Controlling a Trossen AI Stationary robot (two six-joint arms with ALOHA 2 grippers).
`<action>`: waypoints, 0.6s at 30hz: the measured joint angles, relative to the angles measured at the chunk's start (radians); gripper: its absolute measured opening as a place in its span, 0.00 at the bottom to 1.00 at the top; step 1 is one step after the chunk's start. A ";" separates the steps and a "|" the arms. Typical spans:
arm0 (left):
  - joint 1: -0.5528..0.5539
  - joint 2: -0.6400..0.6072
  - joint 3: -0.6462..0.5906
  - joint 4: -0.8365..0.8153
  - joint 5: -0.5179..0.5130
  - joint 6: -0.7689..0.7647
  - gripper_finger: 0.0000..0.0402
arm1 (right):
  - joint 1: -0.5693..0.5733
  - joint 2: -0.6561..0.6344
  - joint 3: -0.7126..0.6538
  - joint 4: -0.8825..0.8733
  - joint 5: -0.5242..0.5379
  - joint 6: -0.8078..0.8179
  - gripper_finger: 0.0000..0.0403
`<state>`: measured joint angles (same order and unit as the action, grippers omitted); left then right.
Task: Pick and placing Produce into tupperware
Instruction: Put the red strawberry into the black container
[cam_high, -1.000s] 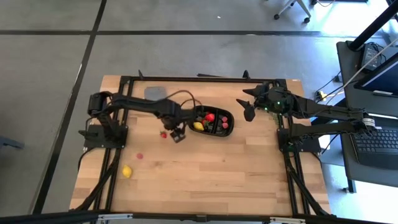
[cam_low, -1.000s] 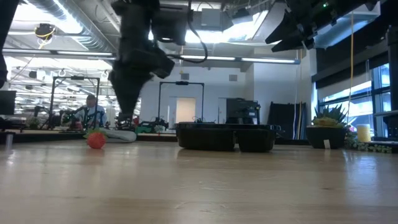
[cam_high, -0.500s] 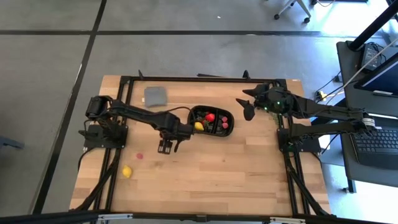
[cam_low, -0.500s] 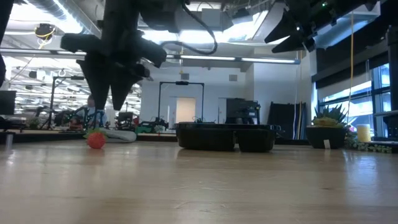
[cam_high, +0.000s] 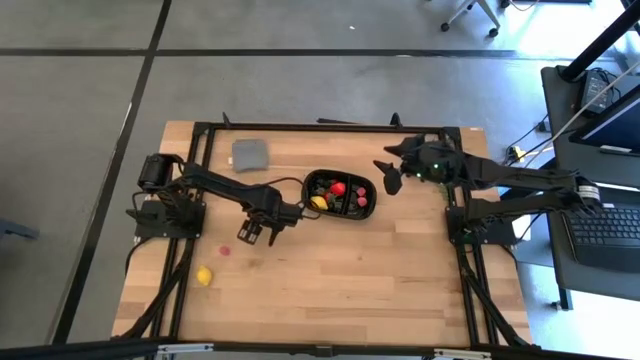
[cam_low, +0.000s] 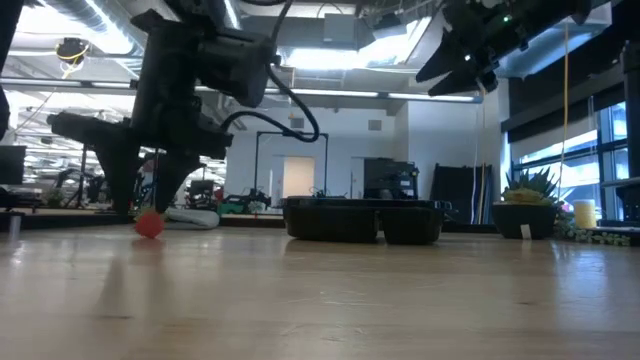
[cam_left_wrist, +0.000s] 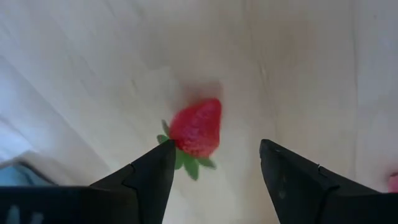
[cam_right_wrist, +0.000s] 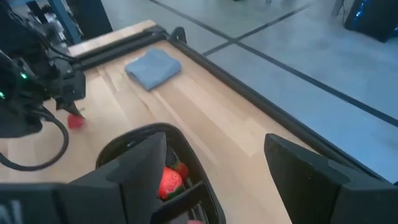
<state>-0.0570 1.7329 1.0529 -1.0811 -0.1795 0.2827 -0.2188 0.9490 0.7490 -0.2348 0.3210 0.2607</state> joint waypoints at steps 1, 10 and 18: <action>0.000 0.000 -0.001 0.003 0.001 0.001 0.56 | 0.000 0.010 0.000 0.000 0.000 0.000 0.68; 0.000 0.000 -0.002 0.034 0.002 0.034 0.56 | 0.000 0.092 0.000 0.000 0.000 0.000 0.68; -0.002 0.000 -0.013 0.046 0.016 0.106 0.56 | 0.000 0.106 0.000 0.000 0.000 -0.001 0.68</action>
<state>-0.0592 1.7329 1.0401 -1.0356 -0.1635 0.3889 -0.2188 1.0546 0.7490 -0.2348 0.3210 0.2592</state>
